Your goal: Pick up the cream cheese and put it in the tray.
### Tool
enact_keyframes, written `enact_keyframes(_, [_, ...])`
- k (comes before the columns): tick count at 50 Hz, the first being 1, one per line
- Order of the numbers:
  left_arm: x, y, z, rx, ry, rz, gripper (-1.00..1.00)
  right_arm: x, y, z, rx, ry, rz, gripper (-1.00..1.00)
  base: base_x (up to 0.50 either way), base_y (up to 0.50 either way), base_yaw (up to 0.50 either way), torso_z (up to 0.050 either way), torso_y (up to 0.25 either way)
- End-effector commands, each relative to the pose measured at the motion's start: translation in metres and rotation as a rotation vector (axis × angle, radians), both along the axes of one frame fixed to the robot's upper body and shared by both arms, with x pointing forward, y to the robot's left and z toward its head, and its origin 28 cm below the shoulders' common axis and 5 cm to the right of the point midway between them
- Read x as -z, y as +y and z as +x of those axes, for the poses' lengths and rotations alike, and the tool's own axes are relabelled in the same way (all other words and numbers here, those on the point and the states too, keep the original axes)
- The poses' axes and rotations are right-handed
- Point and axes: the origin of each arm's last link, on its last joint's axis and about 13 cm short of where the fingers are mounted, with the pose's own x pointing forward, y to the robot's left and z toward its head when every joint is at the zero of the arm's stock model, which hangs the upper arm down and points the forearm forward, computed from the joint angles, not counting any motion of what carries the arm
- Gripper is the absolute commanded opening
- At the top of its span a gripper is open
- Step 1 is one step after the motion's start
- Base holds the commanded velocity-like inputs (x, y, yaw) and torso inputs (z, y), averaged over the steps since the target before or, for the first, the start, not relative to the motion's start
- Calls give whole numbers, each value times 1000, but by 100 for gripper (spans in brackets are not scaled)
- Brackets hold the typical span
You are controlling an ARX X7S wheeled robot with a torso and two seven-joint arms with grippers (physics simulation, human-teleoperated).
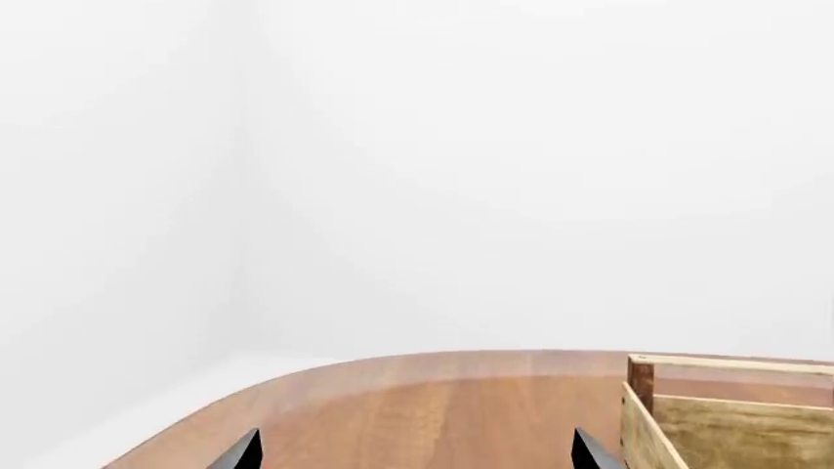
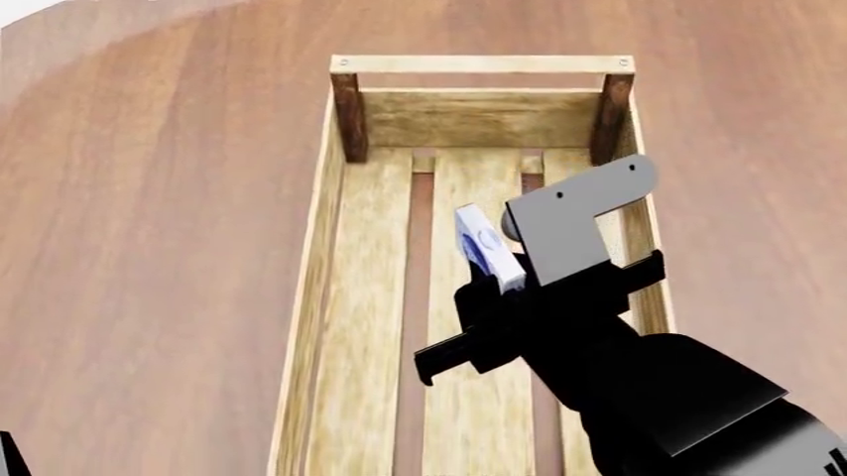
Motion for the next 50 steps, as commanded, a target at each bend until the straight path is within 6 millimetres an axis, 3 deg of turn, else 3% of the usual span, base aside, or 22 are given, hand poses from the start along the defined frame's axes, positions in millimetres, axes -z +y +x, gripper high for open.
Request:
enact_keyframes(1, [0, 0, 0, 1, -1, -1, 100, -4, 1, 0, -9, -19, -6, -100, 0, 0, 0, 0, -113])
enact_keyframes(22, [0, 0, -1, 6, 0, -2, 100, -1, 2, 1, -13, -11, -21, -100, 0, 0, 0, 0, -111])
enact_keyframes(50, [0, 0, -1, -15, -1, 6, 100, 5, 4, 4, -12, -5, -39, -100, 0, 0, 0, 0, -20])
